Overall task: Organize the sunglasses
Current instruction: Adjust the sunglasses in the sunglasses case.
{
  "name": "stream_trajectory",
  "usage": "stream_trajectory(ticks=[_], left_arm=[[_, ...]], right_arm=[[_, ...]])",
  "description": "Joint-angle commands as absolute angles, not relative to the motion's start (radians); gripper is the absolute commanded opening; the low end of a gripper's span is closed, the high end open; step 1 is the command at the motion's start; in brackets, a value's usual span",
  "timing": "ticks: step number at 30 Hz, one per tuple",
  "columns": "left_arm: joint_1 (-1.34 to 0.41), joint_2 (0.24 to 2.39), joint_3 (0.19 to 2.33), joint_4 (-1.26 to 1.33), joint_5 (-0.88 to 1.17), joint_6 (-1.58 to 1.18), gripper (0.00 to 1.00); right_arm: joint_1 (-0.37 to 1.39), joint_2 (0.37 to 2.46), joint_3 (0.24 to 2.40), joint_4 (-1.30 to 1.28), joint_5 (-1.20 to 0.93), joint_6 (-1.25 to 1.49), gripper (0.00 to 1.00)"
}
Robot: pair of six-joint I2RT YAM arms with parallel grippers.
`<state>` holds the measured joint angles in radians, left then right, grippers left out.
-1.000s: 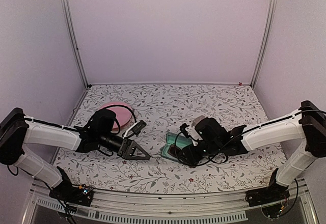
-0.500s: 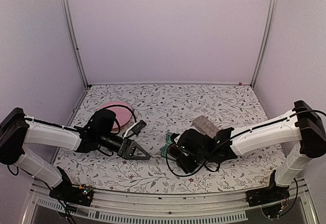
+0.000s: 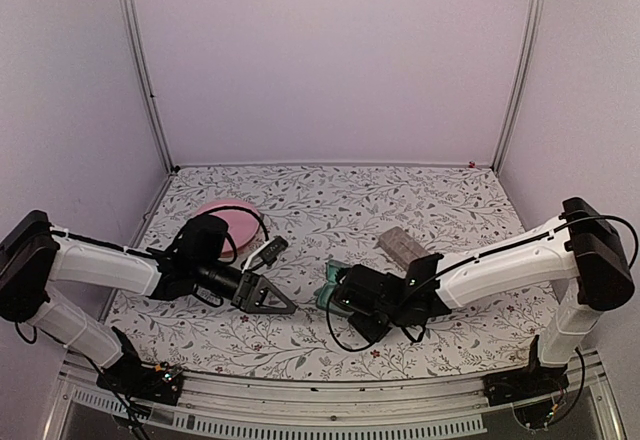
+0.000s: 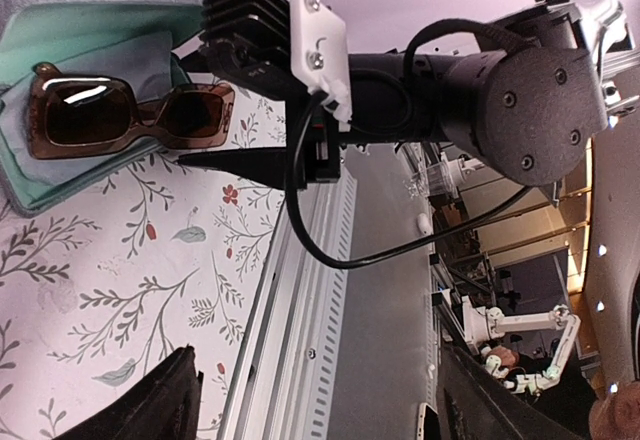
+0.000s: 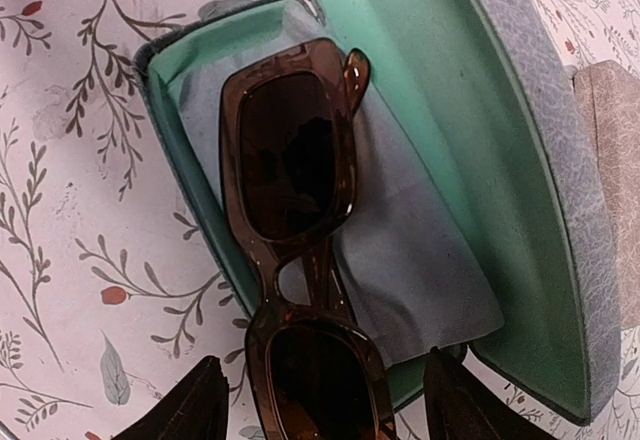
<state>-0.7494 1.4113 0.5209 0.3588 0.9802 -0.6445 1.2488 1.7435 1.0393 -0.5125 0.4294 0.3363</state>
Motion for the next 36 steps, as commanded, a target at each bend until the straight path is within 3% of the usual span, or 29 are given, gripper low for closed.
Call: stream_trajectory(ticks=[1,36], left_arm=[[-0.739,1.426,0.515,0.386,0.994,-0.646,0.82],[-0.741,1.426,0.494,0.418,0.994,-0.669,0.81]], right_arm=[[1.26,1.773,1.061,-0.568,0.469,0.347,0.69],[1.267,1.754,1.086,-0.613,0.529,0.335,0.56]])
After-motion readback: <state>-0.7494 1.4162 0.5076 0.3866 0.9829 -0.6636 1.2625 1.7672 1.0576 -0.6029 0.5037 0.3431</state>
